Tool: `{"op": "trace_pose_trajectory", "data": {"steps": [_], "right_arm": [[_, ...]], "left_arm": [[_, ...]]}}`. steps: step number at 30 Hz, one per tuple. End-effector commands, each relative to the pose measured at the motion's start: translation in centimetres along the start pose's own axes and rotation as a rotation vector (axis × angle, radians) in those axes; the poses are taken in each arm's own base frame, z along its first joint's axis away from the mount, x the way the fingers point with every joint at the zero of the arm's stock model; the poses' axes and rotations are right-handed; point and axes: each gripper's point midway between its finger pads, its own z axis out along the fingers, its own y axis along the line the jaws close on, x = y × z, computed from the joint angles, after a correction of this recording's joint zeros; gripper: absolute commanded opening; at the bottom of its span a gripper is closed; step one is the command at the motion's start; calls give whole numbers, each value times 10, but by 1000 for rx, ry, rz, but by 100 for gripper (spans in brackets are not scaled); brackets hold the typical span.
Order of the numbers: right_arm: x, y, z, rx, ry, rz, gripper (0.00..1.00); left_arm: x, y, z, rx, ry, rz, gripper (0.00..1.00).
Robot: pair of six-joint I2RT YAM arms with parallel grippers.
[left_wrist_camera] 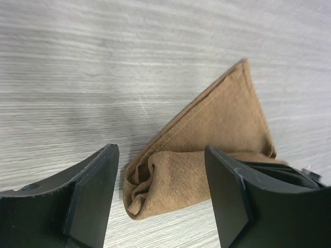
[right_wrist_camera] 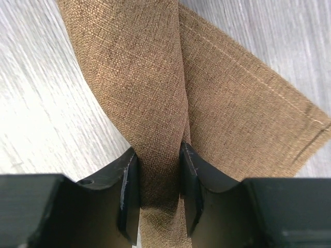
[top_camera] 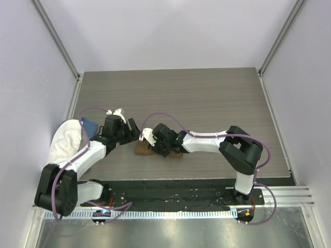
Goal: Fold the napkin, place the utensils inside, and roll it up
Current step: Roll the napkin with the utensil
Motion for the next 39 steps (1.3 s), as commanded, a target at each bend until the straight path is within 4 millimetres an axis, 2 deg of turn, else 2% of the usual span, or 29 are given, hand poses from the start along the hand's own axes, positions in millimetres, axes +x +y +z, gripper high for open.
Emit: {"op": "trace_pose_trajectory", "data": {"steps": [1, 5, 6, 13, 14, 17, 20, 25, 36, 39], "right_arm": [[34, 38, 5, -215, 103, 158, 36], [32, 41, -1, -321, 152, 274, 35], [31, 35, -4, -334, 158, 319, 36], [11, 32, -17, -541, 152, 536, 36], [5, 38, -22, -610, 141, 561, 37], [1, 36, -22, -712, 153, 671, 37], [8, 30, -17, -766, 172, 768, 37], [20, 23, -5, -764, 201, 823, 37], [26, 22, 6, -766, 216, 833, 37], [29, 22, 8, -761, 223, 837, 37]], "left_arm": [[-9, 5, -15, -32, -80, -1, 71], [1, 2, -23, 19, -89, -4, 71], [3, -1, -25, 39, -86, -8, 71], [15, -2, -28, 91, -85, -18, 71], [15, -4, -27, 104, -93, -17, 71], [15, -6, -25, 125, -95, -18, 71], [13, -9, -22, 141, -107, -15, 71], [15, -14, -15, 186, -105, -19, 67], [20, -13, 7, 219, -104, -37, 54], [21, -11, 11, 221, -107, -37, 43]]}}
